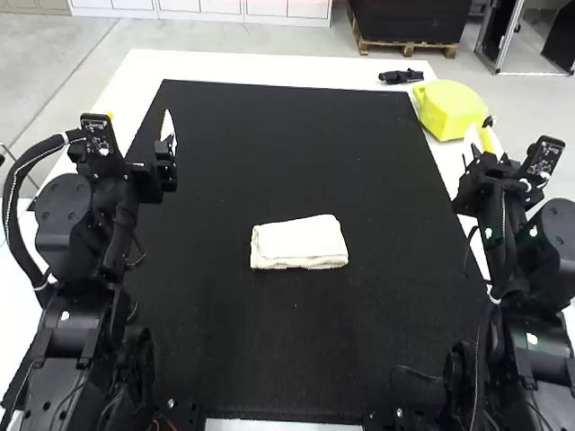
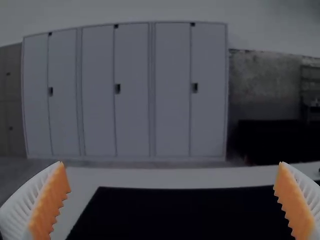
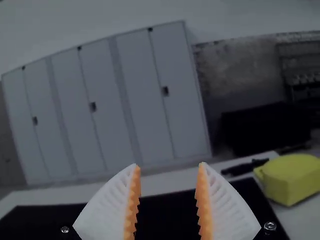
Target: Fold the towel.
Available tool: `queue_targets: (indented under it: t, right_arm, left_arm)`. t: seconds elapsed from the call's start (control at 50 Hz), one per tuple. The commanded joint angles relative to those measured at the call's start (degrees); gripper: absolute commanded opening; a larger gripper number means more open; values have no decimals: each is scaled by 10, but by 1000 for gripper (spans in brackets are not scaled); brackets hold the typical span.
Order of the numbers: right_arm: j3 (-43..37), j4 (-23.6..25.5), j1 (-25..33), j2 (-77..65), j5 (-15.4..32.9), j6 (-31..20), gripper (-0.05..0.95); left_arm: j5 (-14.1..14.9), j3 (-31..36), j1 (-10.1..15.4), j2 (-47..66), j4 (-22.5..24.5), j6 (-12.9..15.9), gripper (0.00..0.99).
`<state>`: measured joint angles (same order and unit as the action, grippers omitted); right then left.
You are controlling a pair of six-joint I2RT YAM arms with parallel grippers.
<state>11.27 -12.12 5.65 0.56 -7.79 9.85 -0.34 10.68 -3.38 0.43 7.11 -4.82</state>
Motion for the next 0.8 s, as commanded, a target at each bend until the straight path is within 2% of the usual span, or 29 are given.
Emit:
queue_targets:
  t: [0.0,0.14,0.22,0.28,0.34,0.46,0.58,0.64,0.7,0.74,0.78]
  right_arm:
    - [2,-8,0,-6,-24,-9,307]
    - [-1,-6,0,-5,-19,-9,477]
    - [-4,-6,0,-6,-19,-9,711]
    - [-7,-6,0,-5,-18,-9,834]
    - [-8,-4,0,-5,-18,-10,900]
    - [-21,0,0,-6,-16,-64,910]
    - [-30,13,0,-6,-19,-75,908]
    - [-41,14,0,-6,-12,-79,908]
    - [-45,16,0,-5,-9,-87,908]
    - [-46,17,0,-6,-7,-92,910]
    - [-49,19,0,-5,1,-92,910]
  left_arm:
    - [13,6,-1,-6,4,12,962]
    - [51,0,2,-6,5,10,962]
    - [45,-8,2,-6,15,10,962]
    - [43,-12,-1,-6,11,16,961]
    - [42,-12,-2,-6,11,31,962]
    - [42,-13,0,-6,11,36,962]
    - [41,-28,0,-6,18,34,962]
    - [42,-38,0,-6,16,46,961]
    - [42,-46,1,-6,23,87,961]
    - [39,-49,1,-6,26,85,961]
    - [21,-52,1,-6,31,75,961]
